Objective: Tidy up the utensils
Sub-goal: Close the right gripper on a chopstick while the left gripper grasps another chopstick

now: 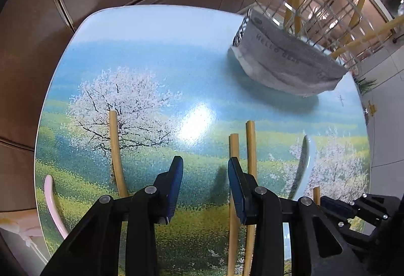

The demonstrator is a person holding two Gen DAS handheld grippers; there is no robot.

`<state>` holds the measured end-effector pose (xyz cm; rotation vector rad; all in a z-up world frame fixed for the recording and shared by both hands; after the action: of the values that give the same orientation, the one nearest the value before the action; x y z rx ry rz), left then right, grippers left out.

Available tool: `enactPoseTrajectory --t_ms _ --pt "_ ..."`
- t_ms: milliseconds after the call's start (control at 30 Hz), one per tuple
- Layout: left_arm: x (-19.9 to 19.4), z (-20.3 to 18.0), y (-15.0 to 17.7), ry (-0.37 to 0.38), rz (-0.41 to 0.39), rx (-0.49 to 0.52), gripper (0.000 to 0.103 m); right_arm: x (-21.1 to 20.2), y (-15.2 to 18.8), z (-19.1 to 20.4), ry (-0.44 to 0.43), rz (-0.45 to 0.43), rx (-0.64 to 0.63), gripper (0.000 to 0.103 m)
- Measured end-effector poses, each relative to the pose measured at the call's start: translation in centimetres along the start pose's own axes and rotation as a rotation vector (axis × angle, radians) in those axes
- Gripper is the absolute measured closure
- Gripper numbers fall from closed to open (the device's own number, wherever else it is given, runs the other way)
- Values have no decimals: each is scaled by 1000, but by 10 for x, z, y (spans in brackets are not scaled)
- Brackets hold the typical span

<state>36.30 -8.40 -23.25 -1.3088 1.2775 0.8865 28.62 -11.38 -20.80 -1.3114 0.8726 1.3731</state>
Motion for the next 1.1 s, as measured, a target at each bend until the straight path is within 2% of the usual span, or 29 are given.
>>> enactPoseTrajectory --t_ms 500,933,1100 --pt "2 -28 1 19 16 31 65 -2 4 -2 -14 -10 -7 94" --pt "16 -33 3 -21 36 50 66 -1 2 0 -18 -13 -2 94" --pt "17 -32 3 -36 52 50 66 1 6 5 6 19 -42 94"
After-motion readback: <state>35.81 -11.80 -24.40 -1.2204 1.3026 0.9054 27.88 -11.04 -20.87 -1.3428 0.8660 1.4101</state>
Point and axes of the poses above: each gripper's, at about its wrist camera, not at the fingertips, and x roughly the way its jaws point, z to its left, y to its underside, the point moved 8 cm from there along x, roughly the way its jaws point, and after that the axes turned 6 degrees about z, right-handed, at the moved point
